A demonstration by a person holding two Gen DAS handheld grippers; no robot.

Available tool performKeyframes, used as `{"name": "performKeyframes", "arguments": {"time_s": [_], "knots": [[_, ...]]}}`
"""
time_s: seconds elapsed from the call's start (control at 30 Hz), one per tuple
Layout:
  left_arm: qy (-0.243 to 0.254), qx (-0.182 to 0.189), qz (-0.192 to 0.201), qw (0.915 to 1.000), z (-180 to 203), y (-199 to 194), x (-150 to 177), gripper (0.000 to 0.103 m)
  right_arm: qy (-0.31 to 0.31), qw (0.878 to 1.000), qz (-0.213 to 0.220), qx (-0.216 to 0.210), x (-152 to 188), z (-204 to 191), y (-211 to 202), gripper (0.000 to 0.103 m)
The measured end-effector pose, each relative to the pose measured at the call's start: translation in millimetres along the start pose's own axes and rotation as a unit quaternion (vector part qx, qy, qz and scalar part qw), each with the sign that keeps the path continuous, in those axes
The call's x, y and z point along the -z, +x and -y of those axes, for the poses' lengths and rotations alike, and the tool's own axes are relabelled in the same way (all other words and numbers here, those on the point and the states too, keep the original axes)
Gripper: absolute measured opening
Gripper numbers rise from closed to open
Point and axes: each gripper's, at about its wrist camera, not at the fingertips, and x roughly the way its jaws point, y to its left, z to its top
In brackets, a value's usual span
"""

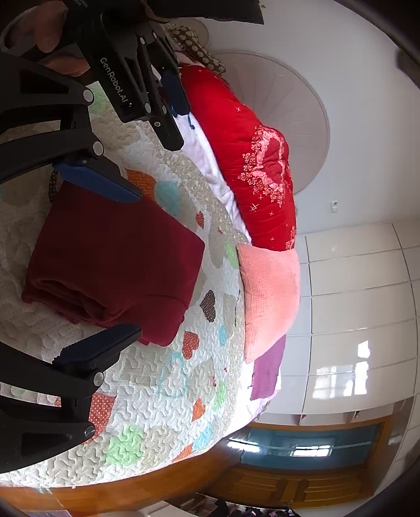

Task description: Fold small clothes

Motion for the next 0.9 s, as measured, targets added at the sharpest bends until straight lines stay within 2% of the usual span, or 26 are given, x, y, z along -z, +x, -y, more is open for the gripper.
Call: {"name": "performKeyframes", "arguments": {"time_s": [0.9], "knots": [[-0.007,0.017,-0.004,0.9998,1.4,5.8,7.6,0.063,0.01,1.0,-0.014,-0.008,6.5,3.2,5.0,0.075]]}}
